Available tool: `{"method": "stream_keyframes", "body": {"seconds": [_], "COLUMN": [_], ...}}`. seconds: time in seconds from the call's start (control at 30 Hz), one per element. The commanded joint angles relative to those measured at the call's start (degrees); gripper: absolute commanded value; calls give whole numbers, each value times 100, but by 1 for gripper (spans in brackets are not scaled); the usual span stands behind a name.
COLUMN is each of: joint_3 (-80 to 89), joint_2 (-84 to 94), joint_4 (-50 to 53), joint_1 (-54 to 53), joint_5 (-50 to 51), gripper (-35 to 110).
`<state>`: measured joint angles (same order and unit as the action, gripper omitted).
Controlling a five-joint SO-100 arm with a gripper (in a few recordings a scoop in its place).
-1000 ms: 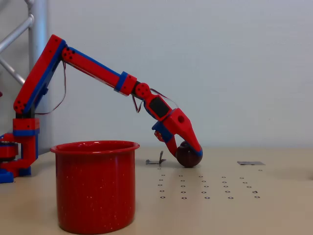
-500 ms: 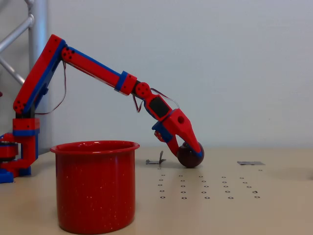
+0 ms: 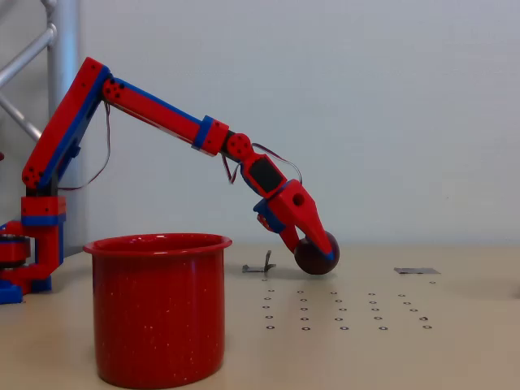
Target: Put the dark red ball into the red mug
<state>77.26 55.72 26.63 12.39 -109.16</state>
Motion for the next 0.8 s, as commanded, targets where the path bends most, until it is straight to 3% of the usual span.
{"method": "stream_keyframes", "body": {"seconds": [0.0,0.4,0.77], "joint_3": [-633,-1169,-1837], "joint_2": [835,1960,3270], "joint_4": [114,1187,3718], "joint_1": [-26,-105,-642], "joint_5": [246,1556,2540], "gripper": [22,22,21]}}
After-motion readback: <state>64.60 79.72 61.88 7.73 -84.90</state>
